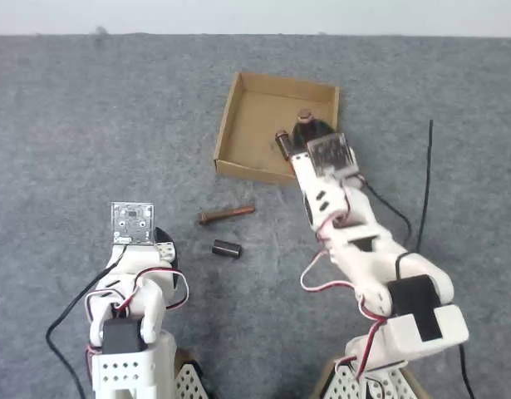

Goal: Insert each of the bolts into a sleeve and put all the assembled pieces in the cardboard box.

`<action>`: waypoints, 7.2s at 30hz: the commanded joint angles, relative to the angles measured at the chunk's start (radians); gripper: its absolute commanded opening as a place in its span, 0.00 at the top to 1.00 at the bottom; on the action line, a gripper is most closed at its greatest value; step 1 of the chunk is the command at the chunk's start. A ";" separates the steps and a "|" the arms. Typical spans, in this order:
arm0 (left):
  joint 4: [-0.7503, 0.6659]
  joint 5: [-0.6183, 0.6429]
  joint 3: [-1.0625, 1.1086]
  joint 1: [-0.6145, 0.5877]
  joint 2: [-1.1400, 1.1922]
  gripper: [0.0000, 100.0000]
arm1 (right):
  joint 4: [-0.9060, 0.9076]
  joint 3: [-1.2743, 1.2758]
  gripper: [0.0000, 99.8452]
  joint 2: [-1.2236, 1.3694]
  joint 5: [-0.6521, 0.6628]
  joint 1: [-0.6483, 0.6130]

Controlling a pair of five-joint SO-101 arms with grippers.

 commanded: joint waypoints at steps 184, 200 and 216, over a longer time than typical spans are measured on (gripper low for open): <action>-0.439 -0.066 -0.447 -0.336 1.134 0.98 | 1.830 -0.568 0.98 -0.206 0.087 -0.369; -0.453 0.017 -0.447 -0.296 1.126 0.98 | 1.721 -0.203 0.99 -0.326 -0.012 0.090; 0.043 0.273 -0.906 0.064 1.135 0.98 | 1.613 0.008 0.99 -0.463 -0.006 0.369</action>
